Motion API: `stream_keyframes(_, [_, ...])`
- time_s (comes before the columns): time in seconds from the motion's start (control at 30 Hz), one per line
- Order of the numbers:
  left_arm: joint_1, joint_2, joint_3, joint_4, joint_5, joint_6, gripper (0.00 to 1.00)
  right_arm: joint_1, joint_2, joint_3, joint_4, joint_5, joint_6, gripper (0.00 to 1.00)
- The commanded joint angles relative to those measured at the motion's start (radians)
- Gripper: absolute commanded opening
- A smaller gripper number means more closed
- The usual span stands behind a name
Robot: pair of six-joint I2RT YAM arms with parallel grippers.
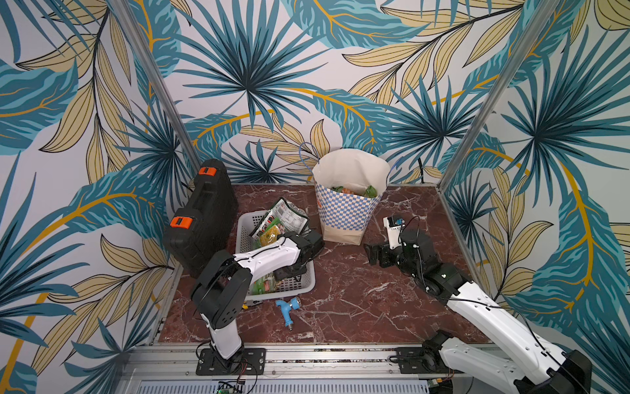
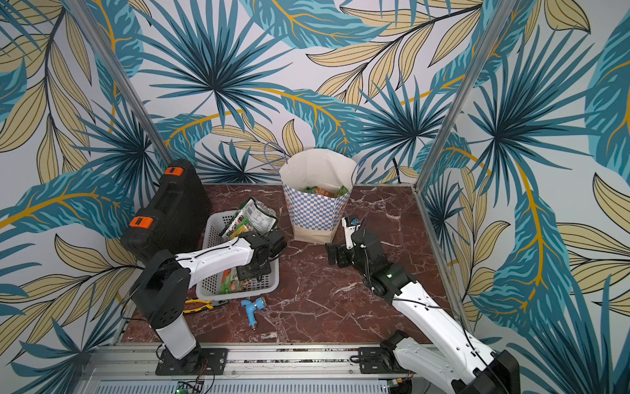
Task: Place the condiment packets inside the bag
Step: Pick up the condiment packet from the storage box.
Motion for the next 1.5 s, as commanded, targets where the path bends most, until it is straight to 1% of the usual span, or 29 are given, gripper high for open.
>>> stream_keyframes(0.0, [-0.006,0.024,0.015,-0.013,-0.016,0.0,0.7,0.002,-0.006,-0.014,0.009,-0.002,0.008,1.0])
stream_keyframes(0.1, [-0.007,0.058,0.012,-0.018,-0.038,-0.004,0.7,0.001,-0.006,-0.014,0.009,-0.005,0.007,0.99])
stream_keyframes(0.2, [-0.006,0.084,0.011,-0.016,-0.058,-0.006,0.68,0.002,-0.006,-0.014,0.008,-0.005,0.008,0.99])
stream_keyframes(0.37, [-0.006,0.114,0.004,-0.006,-0.088,-0.005,0.58,0.002,-0.008,-0.013,0.006,-0.007,0.008,1.0])
stream_keyframes(0.47, [-0.007,0.109,-0.01,-0.009,-0.116,-0.007,0.47,0.002,-0.01,-0.013,0.007,-0.006,0.01,1.0])
stream_keyframes(0.57, [-0.01,0.085,-0.014,-0.042,-0.164,-0.012,0.3,0.001,-0.008,-0.014,0.009,-0.008,0.009,0.99])
stream_keyframes(0.63, [-0.013,0.052,-0.008,-0.071,-0.196,-0.013,0.16,0.002,-0.007,-0.013,0.008,-0.009,0.009,0.99])
stream_keyframes(0.73, [-0.022,0.002,0.016,-0.127,-0.234,-0.013,0.01,0.0,-0.006,-0.016,0.009,-0.012,0.01,1.0])
stream_keyframes(0.93, [-0.062,-0.11,0.109,-0.256,-0.31,-0.009,0.0,0.002,-0.006,-0.016,0.009,-0.008,0.01,0.99])
stream_keyframes(1.1, [-0.097,-0.213,0.175,-0.285,-0.335,0.039,0.0,0.002,-0.008,-0.018,0.012,-0.002,0.01,0.99])
stream_keyframes(1.2, [-0.106,-0.266,0.218,-0.253,-0.31,0.104,0.0,0.001,-0.01,-0.02,0.014,0.003,0.01,1.0])
stream_keyframes(1.3, [-0.119,-0.314,0.261,-0.172,-0.268,0.198,0.0,0.001,-0.011,-0.021,0.015,0.01,0.009,0.99])
stream_keyframes(1.47, [-0.122,-0.361,0.326,0.007,-0.149,0.332,0.0,0.001,-0.015,-0.026,0.016,0.023,0.01,1.0])
